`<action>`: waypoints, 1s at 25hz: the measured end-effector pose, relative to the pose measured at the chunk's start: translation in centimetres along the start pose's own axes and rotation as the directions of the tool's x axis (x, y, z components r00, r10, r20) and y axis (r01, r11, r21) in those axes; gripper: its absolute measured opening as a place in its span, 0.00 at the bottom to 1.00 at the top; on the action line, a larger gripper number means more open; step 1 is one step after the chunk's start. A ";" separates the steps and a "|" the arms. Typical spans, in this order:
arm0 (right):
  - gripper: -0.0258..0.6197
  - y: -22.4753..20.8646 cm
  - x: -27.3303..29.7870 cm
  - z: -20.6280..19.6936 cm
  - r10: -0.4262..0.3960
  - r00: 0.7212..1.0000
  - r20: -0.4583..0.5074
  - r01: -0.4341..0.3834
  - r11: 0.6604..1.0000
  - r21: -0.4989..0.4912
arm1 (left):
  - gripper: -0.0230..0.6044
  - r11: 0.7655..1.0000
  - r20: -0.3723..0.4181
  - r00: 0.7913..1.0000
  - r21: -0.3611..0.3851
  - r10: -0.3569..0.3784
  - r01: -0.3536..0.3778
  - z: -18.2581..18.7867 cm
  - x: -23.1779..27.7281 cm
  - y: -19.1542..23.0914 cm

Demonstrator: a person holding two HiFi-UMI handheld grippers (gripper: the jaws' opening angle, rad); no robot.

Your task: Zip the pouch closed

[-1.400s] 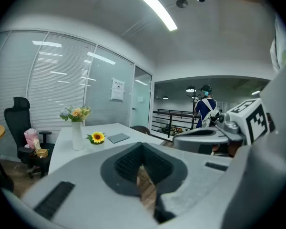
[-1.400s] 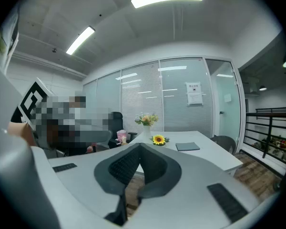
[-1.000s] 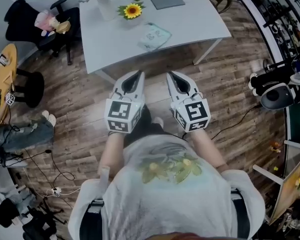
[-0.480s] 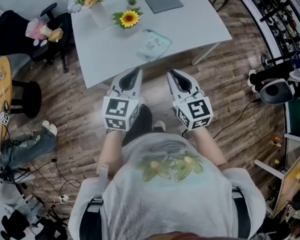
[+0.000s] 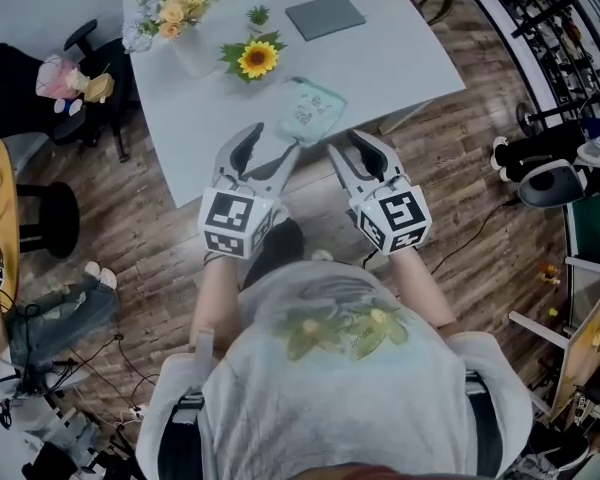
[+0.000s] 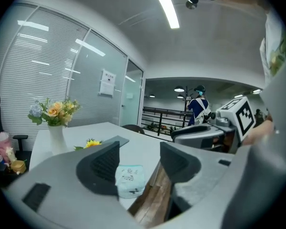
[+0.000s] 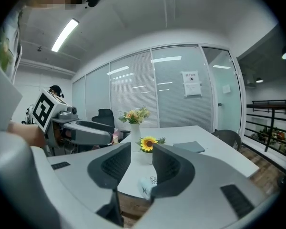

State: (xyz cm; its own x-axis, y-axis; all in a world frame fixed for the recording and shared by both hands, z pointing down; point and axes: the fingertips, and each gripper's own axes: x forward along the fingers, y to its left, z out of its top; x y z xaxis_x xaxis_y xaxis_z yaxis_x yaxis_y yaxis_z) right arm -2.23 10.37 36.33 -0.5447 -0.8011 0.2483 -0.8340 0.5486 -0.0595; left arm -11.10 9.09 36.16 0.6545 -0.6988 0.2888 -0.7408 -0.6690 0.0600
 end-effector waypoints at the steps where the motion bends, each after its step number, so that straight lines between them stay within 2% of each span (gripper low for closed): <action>1: 0.25 -0.2 0.4 0.1 -0.006 1.000 -0.003 0.006 1.000 0.000 | 0.43 1.000 -0.009 1.000 0.007 -0.010 0.010 0.0 0.4 0.4; 5: 0.25 -0.9 1.7 0.2 -0.028 0.999 -0.023 0.028 1.000 0.005 | 0.44 0.998 -0.044 0.997 0.002 -0.063 0.063 -0.5 1.9 1.4; 11: 0.25 -1.6 2.8 -0.9 -0.062 0.996 -0.069 0.063 0.998 0.014 | 0.44 0.985 -0.075 0.986 -0.097 -0.148 0.140 -2.9 4.9 2.2; 17: 0.25 -2.8 3.0 -2.3 -0.106 0.988 -0.115 0.109 0.994 0.022 | 0.43 0.984 -0.133 0.982 -0.136 -0.134 0.116 -5.6 8.0 4.2; 25: 0.25 -5.5 3.7 -3.8 -0.127 0.980 -0.155 0.136 0.990 0.046 | 0.43 0.989 -0.223 0.970 -0.131 -0.101 0.073 -8.9 12.7 6.0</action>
State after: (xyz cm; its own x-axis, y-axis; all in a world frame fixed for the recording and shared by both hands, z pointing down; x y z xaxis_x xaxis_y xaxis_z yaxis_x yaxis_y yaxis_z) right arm 0.65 5.35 41.26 -0.4137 -0.8176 0.4005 -0.9034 0.4230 -0.0697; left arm -8.62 -1.53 48.70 0.6758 -0.5536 0.4867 -0.7046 -0.6790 0.2060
